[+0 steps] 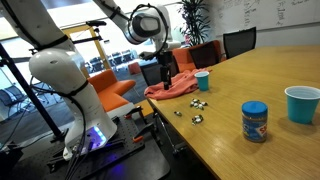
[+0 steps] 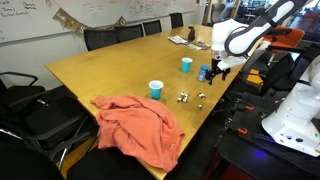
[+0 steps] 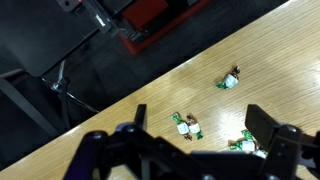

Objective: Put one small candy inside the blue cup

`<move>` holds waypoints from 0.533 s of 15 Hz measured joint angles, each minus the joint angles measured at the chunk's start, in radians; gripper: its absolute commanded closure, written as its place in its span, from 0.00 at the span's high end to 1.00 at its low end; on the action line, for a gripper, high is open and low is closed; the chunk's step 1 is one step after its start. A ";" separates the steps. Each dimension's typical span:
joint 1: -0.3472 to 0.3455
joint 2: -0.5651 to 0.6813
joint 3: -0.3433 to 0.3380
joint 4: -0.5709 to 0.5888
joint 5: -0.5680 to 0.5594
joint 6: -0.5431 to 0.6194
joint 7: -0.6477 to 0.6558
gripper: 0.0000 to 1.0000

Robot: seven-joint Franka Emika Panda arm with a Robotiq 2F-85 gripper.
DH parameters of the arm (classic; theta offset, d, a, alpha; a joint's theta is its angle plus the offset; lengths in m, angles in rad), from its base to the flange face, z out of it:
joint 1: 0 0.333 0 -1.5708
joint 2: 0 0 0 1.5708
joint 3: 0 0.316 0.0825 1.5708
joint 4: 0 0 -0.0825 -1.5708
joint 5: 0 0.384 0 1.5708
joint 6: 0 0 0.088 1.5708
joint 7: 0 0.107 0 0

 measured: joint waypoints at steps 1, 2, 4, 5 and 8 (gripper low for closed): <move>0.003 0.001 -0.002 0.000 0.000 0.000 0.000 1.00; 0.008 0.005 -0.005 0.000 0.004 0.007 0.000 1.00; 0.012 0.031 -0.008 -0.005 0.013 0.056 0.000 1.00; 0.017 0.054 -0.010 -0.010 0.026 0.100 -0.001 1.00; 0.030 0.142 -0.019 -0.045 0.064 0.302 -0.006 1.00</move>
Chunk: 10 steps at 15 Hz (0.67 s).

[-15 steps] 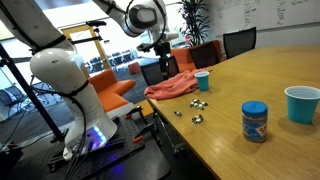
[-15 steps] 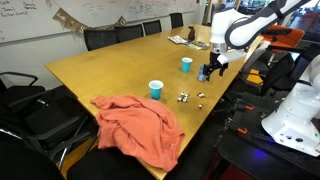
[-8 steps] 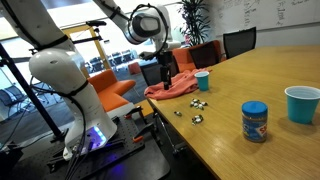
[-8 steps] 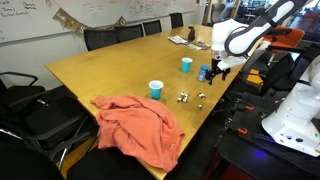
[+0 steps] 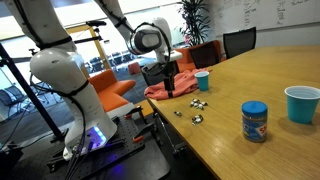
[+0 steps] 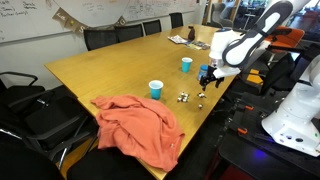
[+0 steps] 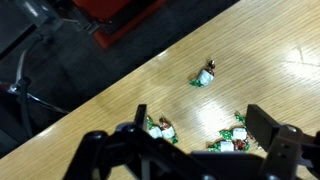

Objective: Put one small candy inside the blue cup

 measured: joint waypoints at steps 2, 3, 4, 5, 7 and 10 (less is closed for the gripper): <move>0.015 0.066 -0.011 -0.026 0.053 0.144 -0.034 1.00; 0.022 0.101 -0.013 -0.035 0.091 0.210 -0.063 1.00; 0.028 0.137 -0.013 -0.039 0.132 0.266 -0.096 1.00; 0.034 0.174 -0.012 -0.039 0.177 0.317 -0.132 1.00; 0.031 0.236 0.006 -0.037 0.269 0.393 -0.204 1.00; -0.025 0.303 0.074 -0.029 0.335 0.453 -0.270 1.00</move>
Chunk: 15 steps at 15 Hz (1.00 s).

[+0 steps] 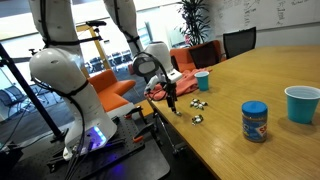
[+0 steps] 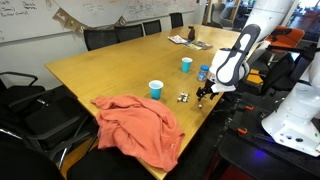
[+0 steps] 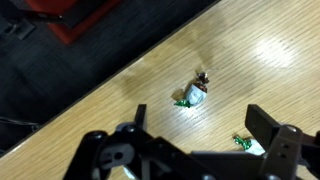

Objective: Put one small candy inside the blue cup

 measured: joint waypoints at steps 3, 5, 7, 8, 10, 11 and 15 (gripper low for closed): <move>-0.063 0.050 0.043 0.010 0.001 0.040 -0.024 1.00; -0.099 0.081 0.063 0.021 0.001 0.063 -0.039 1.00; -0.126 0.108 0.073 0.035 -0.001 0.072 -0.043 1.00; -0.136 0.120 0.077 0.042 -0.002 0.073 -0.043 1.00; -0.146 0.143 0.083 0.056 -0.004 0.074 -0.044 1.00; -0.146 0.153 0.083 0.062 -0.004 0.074 -0.044 0.93; -0.138 0.185 0.083 0.081 -0.005 0.075 -0.045 0.60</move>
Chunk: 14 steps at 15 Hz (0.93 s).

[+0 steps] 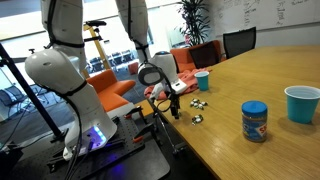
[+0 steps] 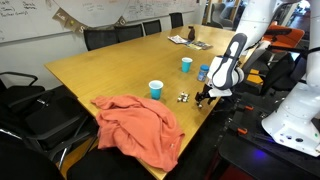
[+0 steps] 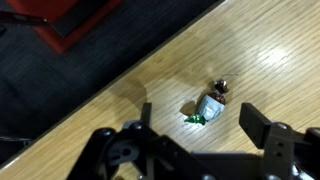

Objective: Put one small candy inside the blue cup

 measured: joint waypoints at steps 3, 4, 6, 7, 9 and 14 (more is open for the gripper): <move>0.007 0.016 0.000 0.010 0.000 0.000 -0.002 0.35; 0.010 0.020 0.000 0.013 0.000 0.000 -0.002 0.28; 0.016 0.022 -0.003 0.015 0.000 0.000 -0.002 0.14; 0.016 0.019 -0.007 0.012 0.000 0.000 -0.003 0.08; 0.016 0.014 -0.015 0.003 0.000 0.000 -0.011 0.05; -0.018 -0.015 0.063 0.001 0.001 0.037 -0.012 0.06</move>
